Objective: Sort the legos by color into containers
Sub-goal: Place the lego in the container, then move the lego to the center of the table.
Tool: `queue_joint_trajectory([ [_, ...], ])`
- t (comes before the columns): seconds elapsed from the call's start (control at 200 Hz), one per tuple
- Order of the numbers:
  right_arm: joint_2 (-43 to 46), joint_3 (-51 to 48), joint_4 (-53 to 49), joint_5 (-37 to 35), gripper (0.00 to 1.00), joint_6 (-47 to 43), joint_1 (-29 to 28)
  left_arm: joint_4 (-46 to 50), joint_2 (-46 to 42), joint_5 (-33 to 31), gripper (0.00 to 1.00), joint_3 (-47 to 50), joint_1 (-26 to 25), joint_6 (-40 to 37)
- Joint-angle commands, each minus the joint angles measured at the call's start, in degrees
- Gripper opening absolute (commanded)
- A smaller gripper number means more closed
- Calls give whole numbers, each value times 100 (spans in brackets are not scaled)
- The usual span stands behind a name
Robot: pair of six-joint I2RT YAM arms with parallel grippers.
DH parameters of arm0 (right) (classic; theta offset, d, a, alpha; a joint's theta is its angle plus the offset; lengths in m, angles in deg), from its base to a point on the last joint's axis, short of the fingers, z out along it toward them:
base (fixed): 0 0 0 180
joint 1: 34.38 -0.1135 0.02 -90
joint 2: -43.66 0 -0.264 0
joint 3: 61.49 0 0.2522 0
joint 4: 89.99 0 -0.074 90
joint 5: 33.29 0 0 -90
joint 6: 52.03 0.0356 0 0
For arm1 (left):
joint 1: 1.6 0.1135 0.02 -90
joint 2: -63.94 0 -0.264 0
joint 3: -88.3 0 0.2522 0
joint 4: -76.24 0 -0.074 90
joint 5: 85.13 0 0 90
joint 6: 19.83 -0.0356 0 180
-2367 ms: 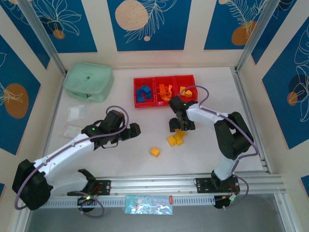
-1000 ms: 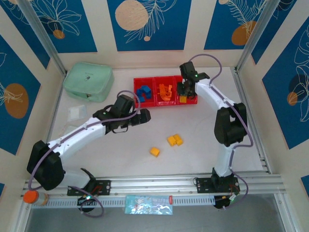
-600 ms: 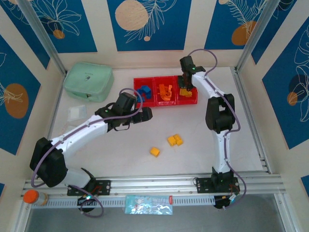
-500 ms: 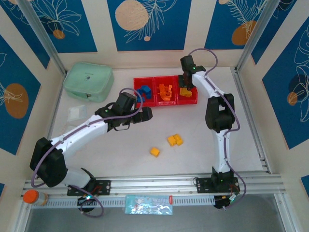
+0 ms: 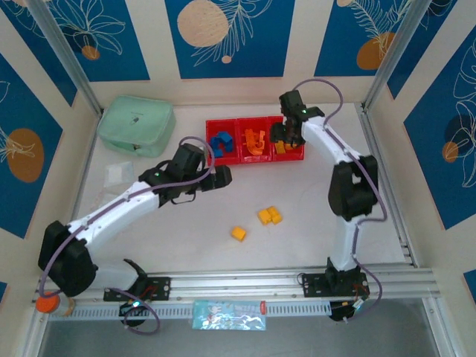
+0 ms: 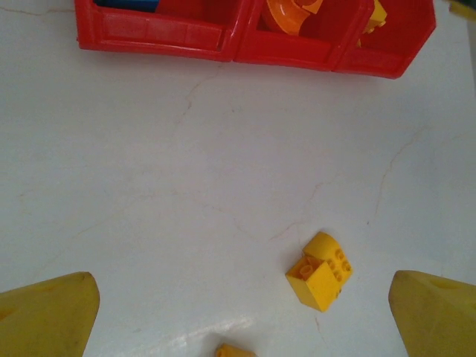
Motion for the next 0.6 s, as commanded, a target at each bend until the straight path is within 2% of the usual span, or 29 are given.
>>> queue_joint_trajectory([
  [0.0, 855, -844, -123, 354, 71, 365, -318, 328, -408, -61, 99, 289, 32, -11],
  [0.335, 2472, -3328, -741, 538, 75, 1040, -1283, 563, -1353, -220, 99, 1288, 35, 358],
  [0.595, 2932, -4494, -1003, 591, 76, 1785, -2053, 374, -1680, -301, 99, 1790, 38, 719],
])
